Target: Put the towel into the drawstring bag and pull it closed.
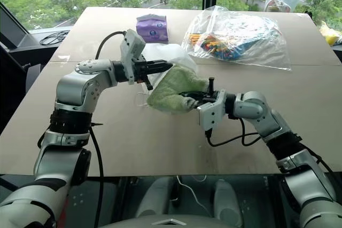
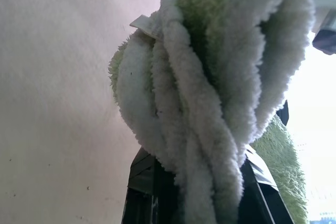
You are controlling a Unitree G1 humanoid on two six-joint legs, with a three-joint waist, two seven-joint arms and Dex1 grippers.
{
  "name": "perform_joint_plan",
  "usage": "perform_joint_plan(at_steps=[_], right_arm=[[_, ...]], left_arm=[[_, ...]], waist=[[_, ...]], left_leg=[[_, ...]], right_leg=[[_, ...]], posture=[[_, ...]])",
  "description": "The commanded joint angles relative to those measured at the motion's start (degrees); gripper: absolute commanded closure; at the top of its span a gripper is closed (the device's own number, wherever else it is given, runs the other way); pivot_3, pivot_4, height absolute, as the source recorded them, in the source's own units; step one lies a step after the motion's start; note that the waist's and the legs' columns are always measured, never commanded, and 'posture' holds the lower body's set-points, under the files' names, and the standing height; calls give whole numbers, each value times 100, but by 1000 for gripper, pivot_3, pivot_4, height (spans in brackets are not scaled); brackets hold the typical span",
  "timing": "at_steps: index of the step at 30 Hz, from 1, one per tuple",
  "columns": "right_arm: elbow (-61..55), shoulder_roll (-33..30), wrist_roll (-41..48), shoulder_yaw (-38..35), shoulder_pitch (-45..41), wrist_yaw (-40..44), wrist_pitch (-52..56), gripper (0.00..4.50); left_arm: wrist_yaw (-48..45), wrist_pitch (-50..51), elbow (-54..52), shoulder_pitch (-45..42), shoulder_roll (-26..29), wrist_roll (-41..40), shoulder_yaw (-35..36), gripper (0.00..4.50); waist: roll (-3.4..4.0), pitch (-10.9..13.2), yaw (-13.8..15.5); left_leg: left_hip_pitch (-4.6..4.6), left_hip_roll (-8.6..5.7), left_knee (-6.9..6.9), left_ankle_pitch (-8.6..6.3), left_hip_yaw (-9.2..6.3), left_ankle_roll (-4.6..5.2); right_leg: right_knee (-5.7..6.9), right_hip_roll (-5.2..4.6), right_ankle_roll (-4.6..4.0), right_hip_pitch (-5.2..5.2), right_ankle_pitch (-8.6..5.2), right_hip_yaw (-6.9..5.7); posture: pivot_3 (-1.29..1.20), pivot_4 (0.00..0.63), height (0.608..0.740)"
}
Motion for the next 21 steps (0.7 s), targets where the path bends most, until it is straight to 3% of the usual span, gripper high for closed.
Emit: perform_joint_plan(at_steps=[1, 5, 12, 21], right_arm=[[-195, 67, 309, -39, -15, 246, 514, 4484], [-377, 278, 383, -131, -21, 220, 1246, 4484], [-689, 891, 439, -655, -15, -560, 3059, 4484], [-1166, 1444, 579, -964, 135, -1232, 4412, 4484]], left_arm=[[-75, -118, -369, 22, 108, -44, 11, 4500], [-74, -160, -463, 63, 125, -8, -26, 4500], [-215, -71, -708, 162, 261, -61, -141, 4500], [-296, -22, -641, 70, 288, -67, -200, 4500]], waist=[[0, 0, -4], [0, 0, -9], [1, 0, -3], [1, 0, -11]], left_leg=[[0, 0, 0, 0, 0, 0], [0, 1, 0, -1, 0, 1], [-4, 2, -1, -4, 3, -6], [-5, 1, -2, -6, 6, -2]], right_leg=[[0, 0, 0, 0, 0, 0], [1, 0, 0, 0, 0, 0], [10, -2, 0, -12, 0, 2], [15, -1, 0, -17, 0, 3]], posture=[[0, 150, 739], [0, 150, 739], [0, 150, 739], [0, 150, 739]])
